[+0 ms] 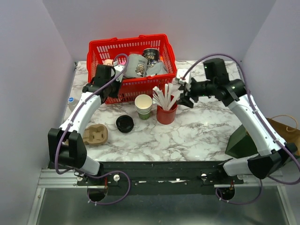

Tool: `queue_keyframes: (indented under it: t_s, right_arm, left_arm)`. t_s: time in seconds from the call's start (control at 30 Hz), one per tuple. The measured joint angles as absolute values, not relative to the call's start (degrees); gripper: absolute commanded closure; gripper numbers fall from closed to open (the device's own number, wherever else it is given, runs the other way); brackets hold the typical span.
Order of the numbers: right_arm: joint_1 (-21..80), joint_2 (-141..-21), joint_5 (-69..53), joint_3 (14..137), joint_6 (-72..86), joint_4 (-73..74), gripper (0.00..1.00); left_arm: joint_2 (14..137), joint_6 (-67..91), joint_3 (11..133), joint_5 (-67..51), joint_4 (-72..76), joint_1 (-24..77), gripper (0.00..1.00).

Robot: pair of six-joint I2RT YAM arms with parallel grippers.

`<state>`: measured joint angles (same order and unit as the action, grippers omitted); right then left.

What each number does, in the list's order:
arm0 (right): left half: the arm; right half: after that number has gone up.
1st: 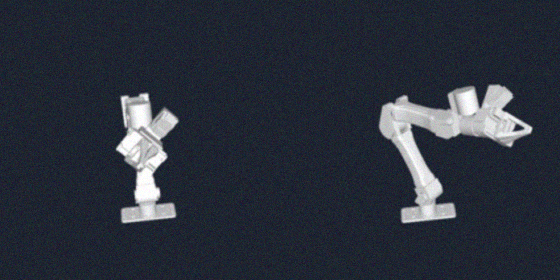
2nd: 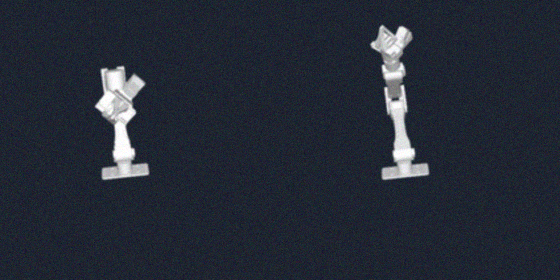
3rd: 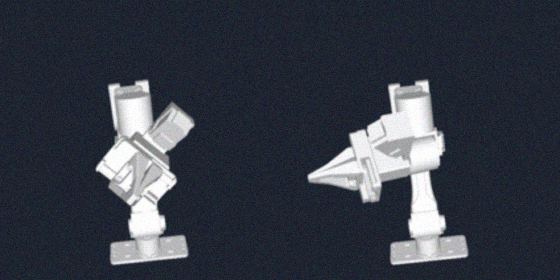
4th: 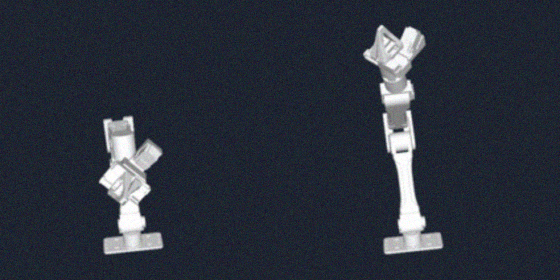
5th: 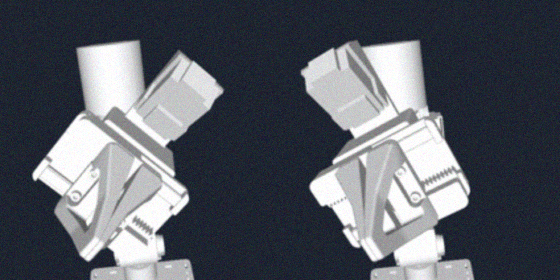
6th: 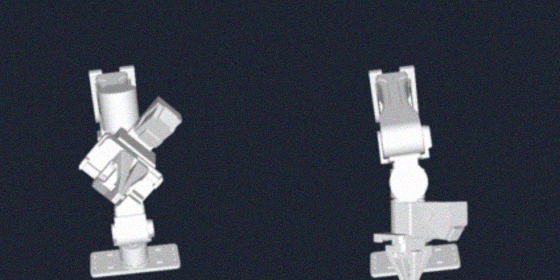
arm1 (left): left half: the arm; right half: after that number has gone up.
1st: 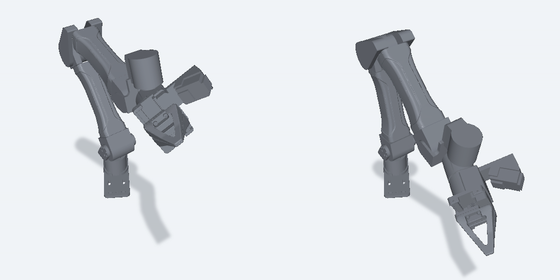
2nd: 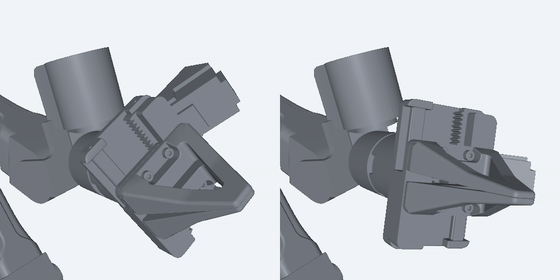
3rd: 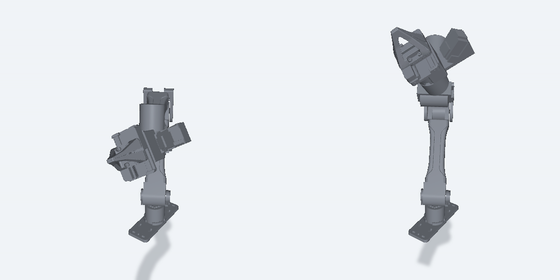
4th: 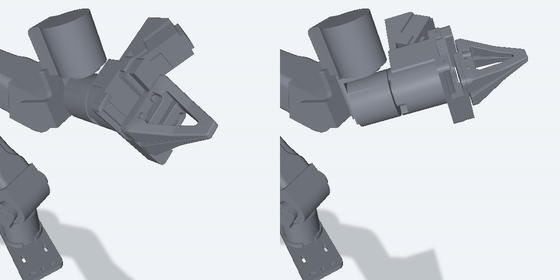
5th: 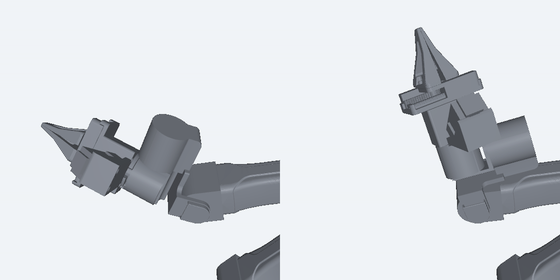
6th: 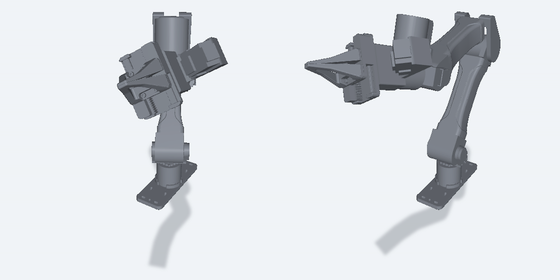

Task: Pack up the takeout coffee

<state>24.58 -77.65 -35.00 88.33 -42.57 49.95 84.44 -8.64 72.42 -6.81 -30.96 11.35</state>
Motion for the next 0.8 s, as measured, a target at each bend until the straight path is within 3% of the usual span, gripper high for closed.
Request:
queue_keyframes:
  t_s: [0.17,0.23,0.27,0.37,0.4,0.57,0.8]
  right_arm:
    - [33.4,-84.1,-34.5,93.1,-46.9,50.8,0.28]
    - [36.1,-87.3,-34.0,96.2,-48.2,51.0,0.28]
    - [37.4,-89.1,-33.8,98.0,-48.8,51.1,0.29]
    - [41.7,-94.6,-33.0,103.5,-50.7,51.1,0.3]
    - [43.1,-96.4,-32.6,105.1,-51.5,51.1,0.3]
    - [48.6,-103.5,-29.5,109.9,-54.6,51.5,0.36]
    - [51.4,-111.8,-22.8,114.0,-54.8,52.3,0.43]
  left_arm:
    - [86.5,-7.6,73.6,-6.8,-28.2,11.4,0.99]
    - [85.5,-7.4,73.1,-8.5,-28.1,11.4,0.81]
    - [84.5,-7.4,72.5,-9.2,-27.8,11.3,0.59]
    - [78.1,-6.3,69.6,-11.2,-28.9,11.2,0.36]
    - [74.2,-5.8,68.6,-11.4,-29.6,11.2,0.32]
    - [59.8,-2.7,67.8,-10.3,-31.6,10.9,0.22]
    - [53.1,6.2,69.5,-6.8,-34.1,2.7,0.23]
